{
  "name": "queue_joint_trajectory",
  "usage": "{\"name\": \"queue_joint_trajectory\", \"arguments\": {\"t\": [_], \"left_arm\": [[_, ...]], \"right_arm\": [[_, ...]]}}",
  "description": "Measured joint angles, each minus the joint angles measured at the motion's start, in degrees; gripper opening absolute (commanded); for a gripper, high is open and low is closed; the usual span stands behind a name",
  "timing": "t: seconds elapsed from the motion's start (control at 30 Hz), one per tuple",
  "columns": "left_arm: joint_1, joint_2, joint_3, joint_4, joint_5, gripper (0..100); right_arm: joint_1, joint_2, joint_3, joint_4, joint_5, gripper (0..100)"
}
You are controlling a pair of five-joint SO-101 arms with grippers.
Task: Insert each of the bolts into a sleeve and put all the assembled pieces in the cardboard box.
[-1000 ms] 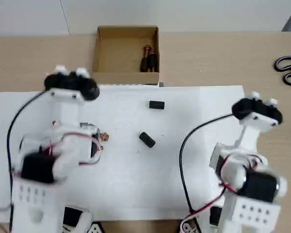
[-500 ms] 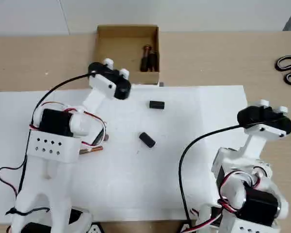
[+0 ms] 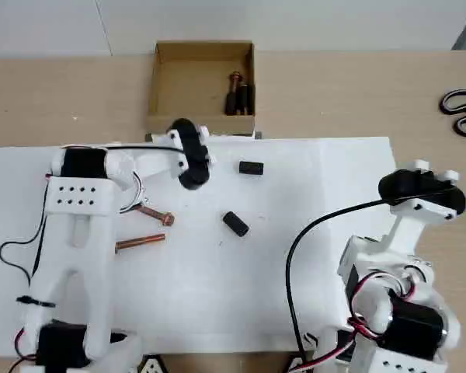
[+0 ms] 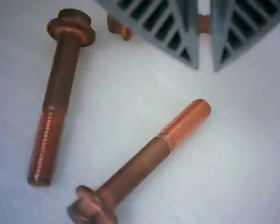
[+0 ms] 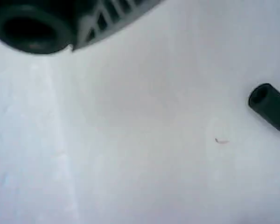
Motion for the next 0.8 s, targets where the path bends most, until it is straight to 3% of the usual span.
{"name": "queue_joint_trajectory", "arguments": {"t": [0.27,0.8], "left_arm": [[2.1,4.7,0.0,0.0,-7.8,1],[3.3,16.1,0.0,-1.0,-10.7,3]], "right_arm": [[0.0,0.0,2.7,-2.0,-0.2,0.2],[0.0,0.0,5.5,-3.6,-1.6,0.2]]}}
